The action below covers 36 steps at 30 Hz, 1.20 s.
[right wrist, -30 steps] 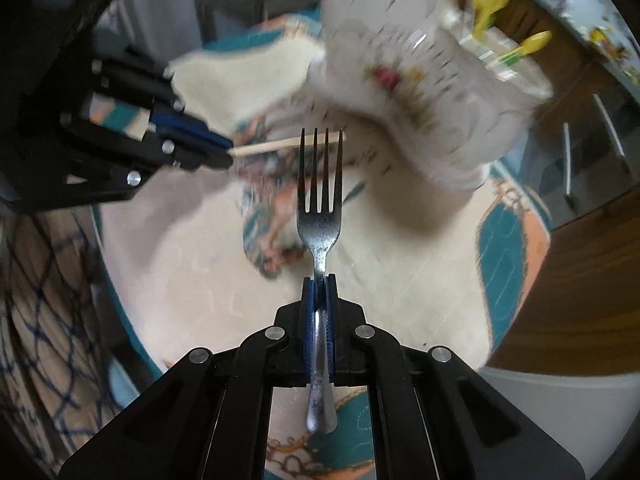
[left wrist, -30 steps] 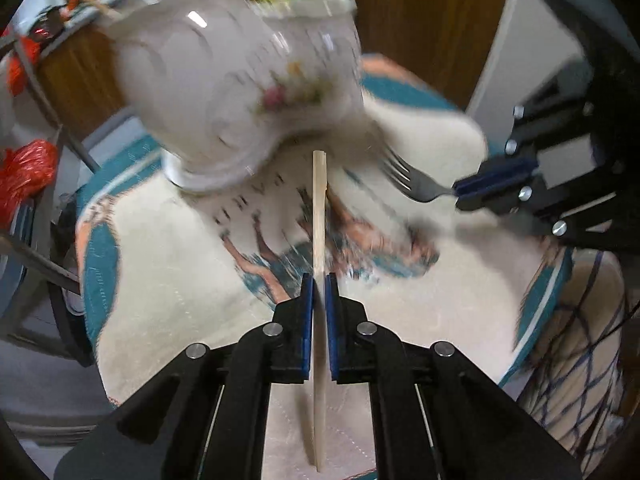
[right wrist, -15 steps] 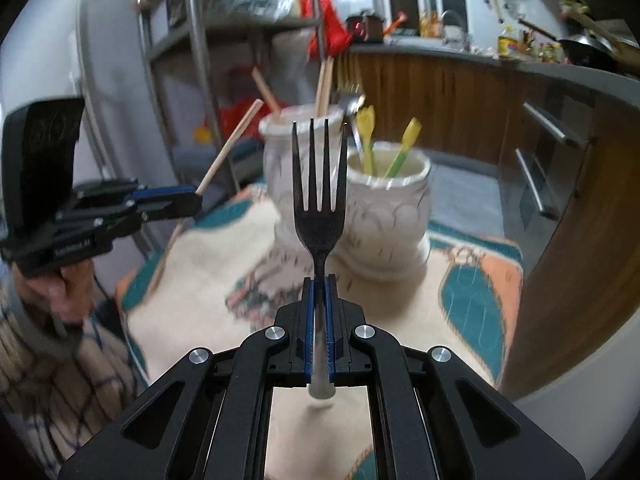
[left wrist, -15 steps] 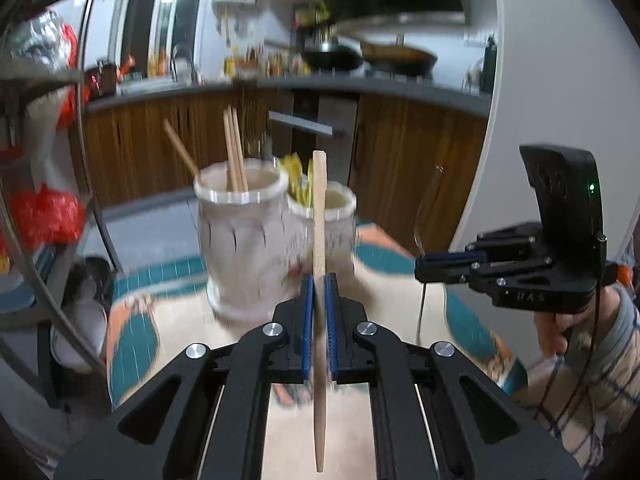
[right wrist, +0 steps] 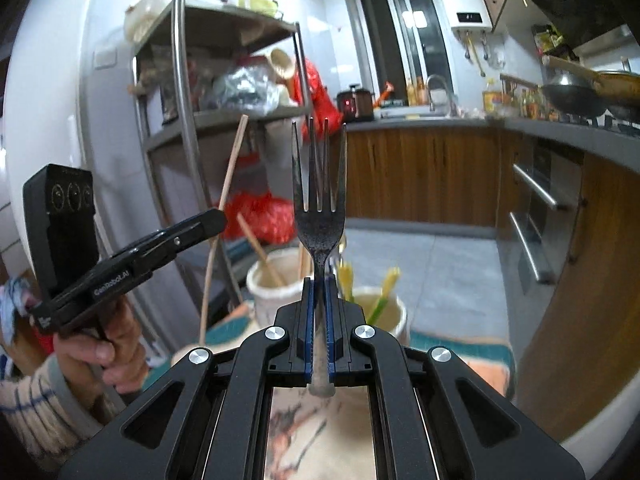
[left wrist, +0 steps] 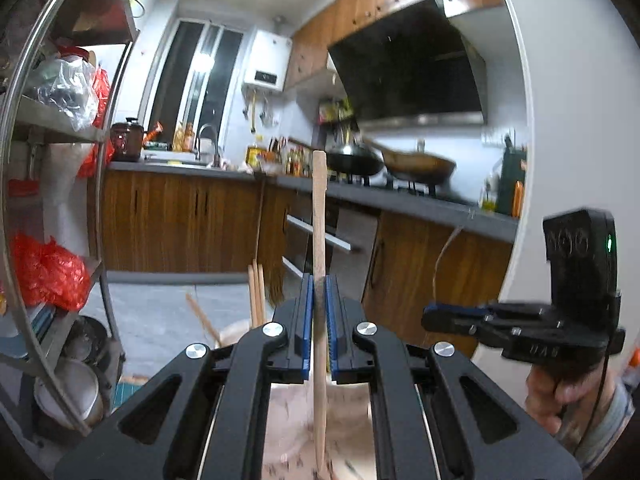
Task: Organize utensils
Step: 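Drop chopstick into tall holder with left tool while right drops silver fork into short holder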
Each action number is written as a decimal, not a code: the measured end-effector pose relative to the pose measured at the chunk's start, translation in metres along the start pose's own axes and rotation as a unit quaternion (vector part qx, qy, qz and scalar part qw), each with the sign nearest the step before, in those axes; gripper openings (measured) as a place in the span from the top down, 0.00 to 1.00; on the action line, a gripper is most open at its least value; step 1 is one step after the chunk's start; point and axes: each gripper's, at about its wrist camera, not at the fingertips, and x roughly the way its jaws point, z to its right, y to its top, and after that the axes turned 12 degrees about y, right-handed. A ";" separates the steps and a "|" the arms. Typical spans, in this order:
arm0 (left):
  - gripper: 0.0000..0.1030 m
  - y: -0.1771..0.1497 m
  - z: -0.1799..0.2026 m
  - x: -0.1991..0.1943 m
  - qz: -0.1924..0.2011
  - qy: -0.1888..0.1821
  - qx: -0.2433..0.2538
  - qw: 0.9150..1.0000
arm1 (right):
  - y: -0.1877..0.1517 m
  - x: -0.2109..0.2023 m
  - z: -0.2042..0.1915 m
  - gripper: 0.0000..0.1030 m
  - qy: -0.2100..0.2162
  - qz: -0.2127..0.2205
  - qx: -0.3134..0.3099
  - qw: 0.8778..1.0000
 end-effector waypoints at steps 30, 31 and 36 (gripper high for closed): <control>0.94 -0.048 -0.001 0.069 0.006 0.110 -0.013 0.994 | -0.020 0.074 0.031 0.94 -0.045 -0.079 -0.012 0.996; 0.94 -0.048 -0.002 0.071 -0.002 0.112 -0.014 0.994 | -0.022 0.076 0.032 0.94 -0.046 -0.084 -0.011 0.995; 0.94 -0.052 -0.005 0.077 -0.021 0.125 -0.012 0.992 | -0.027 0.085 0.035 0.94 -0.047 -0.098 -0.004 0.994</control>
